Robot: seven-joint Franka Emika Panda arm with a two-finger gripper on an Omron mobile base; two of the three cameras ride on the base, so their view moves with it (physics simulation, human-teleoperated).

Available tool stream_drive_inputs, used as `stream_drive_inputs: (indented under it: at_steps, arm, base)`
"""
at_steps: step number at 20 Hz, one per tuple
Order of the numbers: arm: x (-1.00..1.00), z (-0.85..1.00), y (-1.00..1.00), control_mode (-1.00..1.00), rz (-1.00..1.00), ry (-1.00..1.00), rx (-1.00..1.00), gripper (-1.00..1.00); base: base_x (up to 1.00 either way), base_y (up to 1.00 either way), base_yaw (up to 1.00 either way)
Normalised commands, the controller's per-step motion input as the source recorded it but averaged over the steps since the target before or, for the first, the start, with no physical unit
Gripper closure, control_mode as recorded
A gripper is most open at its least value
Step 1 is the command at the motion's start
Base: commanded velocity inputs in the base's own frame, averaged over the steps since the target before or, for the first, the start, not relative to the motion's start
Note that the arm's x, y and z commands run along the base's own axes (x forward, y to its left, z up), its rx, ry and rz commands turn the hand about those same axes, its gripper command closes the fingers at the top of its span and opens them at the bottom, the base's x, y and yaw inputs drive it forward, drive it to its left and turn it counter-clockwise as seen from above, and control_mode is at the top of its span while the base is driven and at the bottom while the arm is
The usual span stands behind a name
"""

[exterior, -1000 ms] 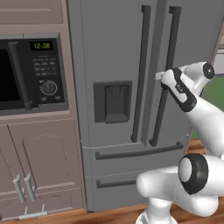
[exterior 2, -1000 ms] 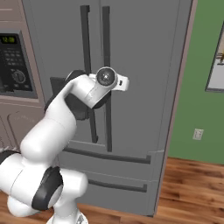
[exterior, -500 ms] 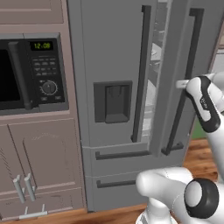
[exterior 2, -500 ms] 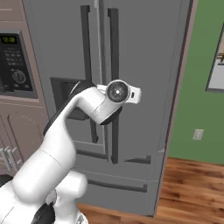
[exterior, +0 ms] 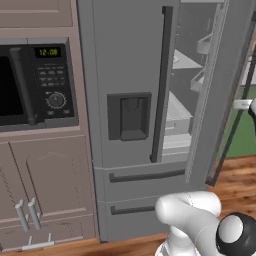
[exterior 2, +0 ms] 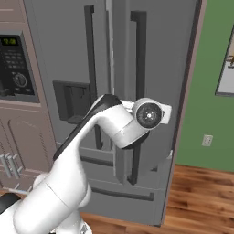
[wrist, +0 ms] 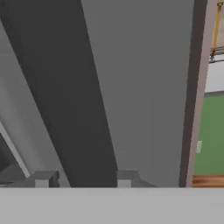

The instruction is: Retrieve the fish from the fridge and place it on the saucepan with marinade on the stove.

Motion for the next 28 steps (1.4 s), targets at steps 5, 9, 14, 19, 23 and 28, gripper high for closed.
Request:
stream_drive_inputs:
  at_steps: [5, 9, 14, 19, 23, 28]
  arm:
    - [-0.54, 0.0, -1.0, -1.0, 0.0, 0.0, 0.0, 1.0]
    - [-0.49, 0.0, -1.0, -1.0, 0.0, 0.0, 0.0, 1.0]
    - [-0.4, 0.0, -0.98, -1.0, 0.0, 0.0, 0.0, 1.0]
    - [-0.16, 0.0, -0.56, -1.0, 0.06, 0.0, 0.01, -1.0]
    - [-0.21, -0.03, 0.0, -1.0, 0.02, -0.08, 0.0, -1.0]
    - [-0.62, -0.15, 0.09, -1.0, -0.07, -0.36, 0.0, -1.0]
  base:
    - [0.0, 0.0, 0.0]
    - [0.0, 0.0, 0.0]
    - [0.0, 0.0, 0.0]
    - [0.0, 0.0, 0.0]
    - [0.0, 0.0, 0.0]
    - [0.0, 0.0, 0.0]
